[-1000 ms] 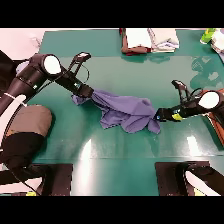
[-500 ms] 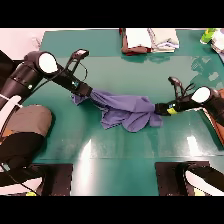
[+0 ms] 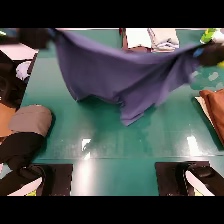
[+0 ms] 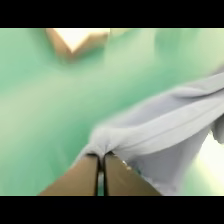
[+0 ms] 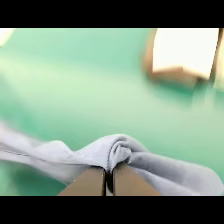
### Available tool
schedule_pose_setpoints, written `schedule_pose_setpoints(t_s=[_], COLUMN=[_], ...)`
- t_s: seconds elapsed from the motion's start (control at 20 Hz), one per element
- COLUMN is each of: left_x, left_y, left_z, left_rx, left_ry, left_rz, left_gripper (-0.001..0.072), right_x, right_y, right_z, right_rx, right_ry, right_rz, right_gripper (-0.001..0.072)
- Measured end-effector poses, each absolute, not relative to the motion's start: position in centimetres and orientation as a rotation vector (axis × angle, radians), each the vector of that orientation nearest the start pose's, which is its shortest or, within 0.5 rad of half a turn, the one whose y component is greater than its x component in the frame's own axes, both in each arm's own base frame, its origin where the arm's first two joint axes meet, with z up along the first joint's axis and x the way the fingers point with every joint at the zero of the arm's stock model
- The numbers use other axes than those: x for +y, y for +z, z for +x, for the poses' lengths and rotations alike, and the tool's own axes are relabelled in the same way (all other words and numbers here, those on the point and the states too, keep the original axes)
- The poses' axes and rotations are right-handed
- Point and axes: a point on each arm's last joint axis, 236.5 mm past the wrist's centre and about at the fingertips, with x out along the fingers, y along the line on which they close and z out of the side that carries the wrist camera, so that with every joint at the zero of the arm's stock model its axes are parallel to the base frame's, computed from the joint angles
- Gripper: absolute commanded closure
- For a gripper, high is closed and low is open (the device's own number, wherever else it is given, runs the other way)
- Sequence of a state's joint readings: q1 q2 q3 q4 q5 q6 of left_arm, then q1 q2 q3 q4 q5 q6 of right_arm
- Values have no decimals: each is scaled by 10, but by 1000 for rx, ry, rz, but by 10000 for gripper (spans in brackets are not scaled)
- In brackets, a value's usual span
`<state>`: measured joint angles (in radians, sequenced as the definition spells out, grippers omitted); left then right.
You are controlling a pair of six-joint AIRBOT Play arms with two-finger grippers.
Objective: Fold the shirts.
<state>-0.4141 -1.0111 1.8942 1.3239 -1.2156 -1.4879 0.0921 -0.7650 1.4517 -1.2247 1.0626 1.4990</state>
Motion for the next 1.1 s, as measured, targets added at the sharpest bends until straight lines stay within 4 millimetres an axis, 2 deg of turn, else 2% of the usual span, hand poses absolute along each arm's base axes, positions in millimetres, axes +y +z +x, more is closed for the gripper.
schedule_pose_setpoints(t_s=[0.1,0.25,0.4,0.5,0.55,0.65,0.75,0.9,1.1], left_x=[-176,-158,-148,-145,-144,-142,-139,-139,-140], left_y=[478,532,559,564,561,542,501,407,261], left_z=[268,228,208,208,214,242,287,363,451], left_rx=[153,-24,-123,-144,-136,-74,62,346,703], left_ry=[-640,-640,-636,-627,-610,-552,-463,-335,-229], left_rz=[-10,-54,-80,-84,-76,-52,-5,99,181], left_gripper=[679,679,680,679,679,679,679,679,678], right_x=[97,95,96,97,98,101,107,115,124], right_y=[410,464,499,513,515,505,475,390,244], right_z=[291,260,245,247,252,273,307,371,441], right_rx=[233,108,48,39,50,109,220,467,810], right_ry=[380,393,404,408,410,412,419,408,381], right_rz=[118,96,73,61,65,87,116,153,197], right_gripper=[691,691,692,692,692,692,692,692,691])
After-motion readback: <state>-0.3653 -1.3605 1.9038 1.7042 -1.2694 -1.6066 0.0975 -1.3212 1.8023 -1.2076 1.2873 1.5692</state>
